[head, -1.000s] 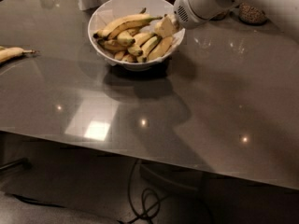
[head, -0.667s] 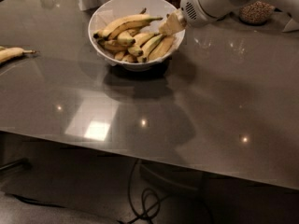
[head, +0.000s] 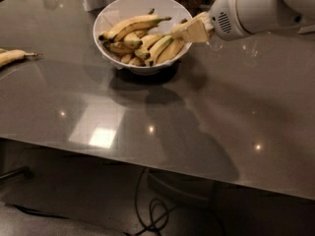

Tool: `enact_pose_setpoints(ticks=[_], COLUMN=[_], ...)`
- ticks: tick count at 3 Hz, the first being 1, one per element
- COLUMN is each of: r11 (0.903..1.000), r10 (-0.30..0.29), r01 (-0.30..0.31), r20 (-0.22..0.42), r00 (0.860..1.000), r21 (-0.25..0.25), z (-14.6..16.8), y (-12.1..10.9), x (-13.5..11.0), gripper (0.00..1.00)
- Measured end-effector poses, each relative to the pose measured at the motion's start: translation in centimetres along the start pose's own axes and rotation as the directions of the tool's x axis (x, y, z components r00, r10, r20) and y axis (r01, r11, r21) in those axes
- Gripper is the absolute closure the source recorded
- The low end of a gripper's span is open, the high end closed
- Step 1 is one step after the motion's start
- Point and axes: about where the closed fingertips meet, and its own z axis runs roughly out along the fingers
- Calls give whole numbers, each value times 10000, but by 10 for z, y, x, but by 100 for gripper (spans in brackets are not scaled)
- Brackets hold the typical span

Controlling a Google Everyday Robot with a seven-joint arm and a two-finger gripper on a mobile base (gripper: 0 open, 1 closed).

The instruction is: Pick banana from white bowl

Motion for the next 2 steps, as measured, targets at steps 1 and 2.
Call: enact_pose_setpoints(ticks=[1,2], r11=[9946,9683], r10=[259,306], r01=[-197,41], r20=[602,1348], r00=[9978,9904], r21=[-1016,-2500], z=[-9,-21], y=[9,31], x=[15,11], gripper=[100,100])
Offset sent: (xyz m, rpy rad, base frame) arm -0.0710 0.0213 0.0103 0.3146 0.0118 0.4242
